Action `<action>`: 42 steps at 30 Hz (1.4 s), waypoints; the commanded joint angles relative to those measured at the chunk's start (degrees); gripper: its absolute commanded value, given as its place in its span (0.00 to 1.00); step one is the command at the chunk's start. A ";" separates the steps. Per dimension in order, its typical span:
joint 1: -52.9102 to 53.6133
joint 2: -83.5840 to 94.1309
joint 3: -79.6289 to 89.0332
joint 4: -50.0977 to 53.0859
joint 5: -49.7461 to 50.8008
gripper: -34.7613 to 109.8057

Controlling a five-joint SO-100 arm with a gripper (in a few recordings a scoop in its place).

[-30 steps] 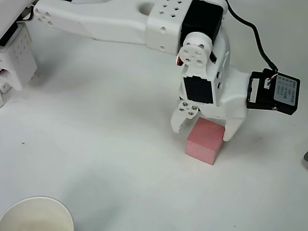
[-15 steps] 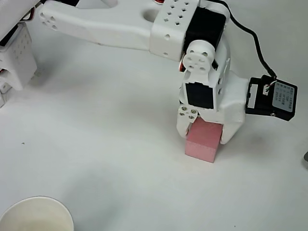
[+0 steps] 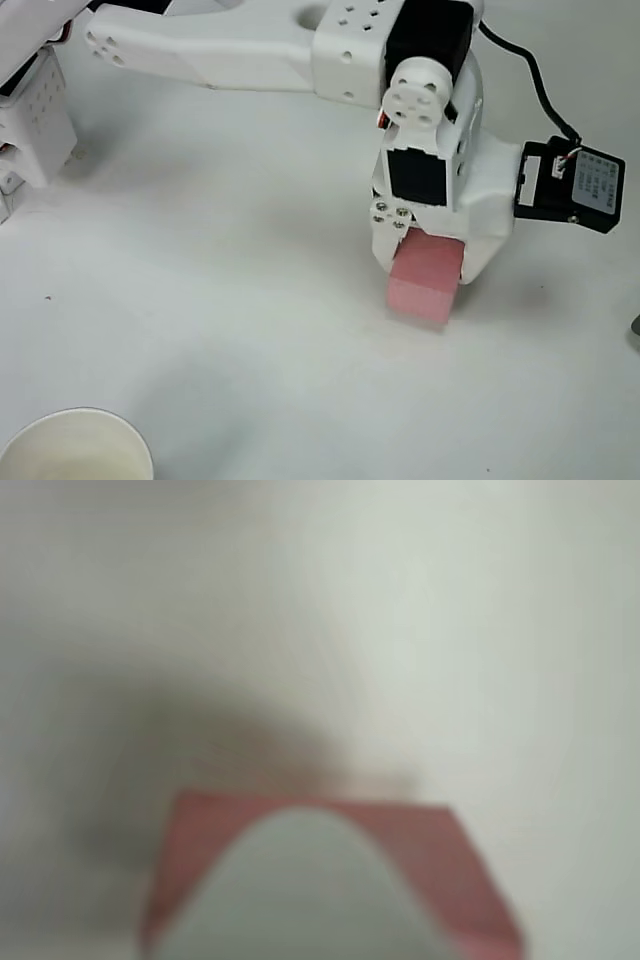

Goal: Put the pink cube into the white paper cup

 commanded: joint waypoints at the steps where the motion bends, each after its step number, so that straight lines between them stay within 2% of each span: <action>1: 0.70 3.34 -9.84 5.62 -1.23 0.38; 10: 2.55 3.60 -14.24 9.40 -2.81 0.38; 42: 15.21 34.80 11.34 9.40 -10.55 0.38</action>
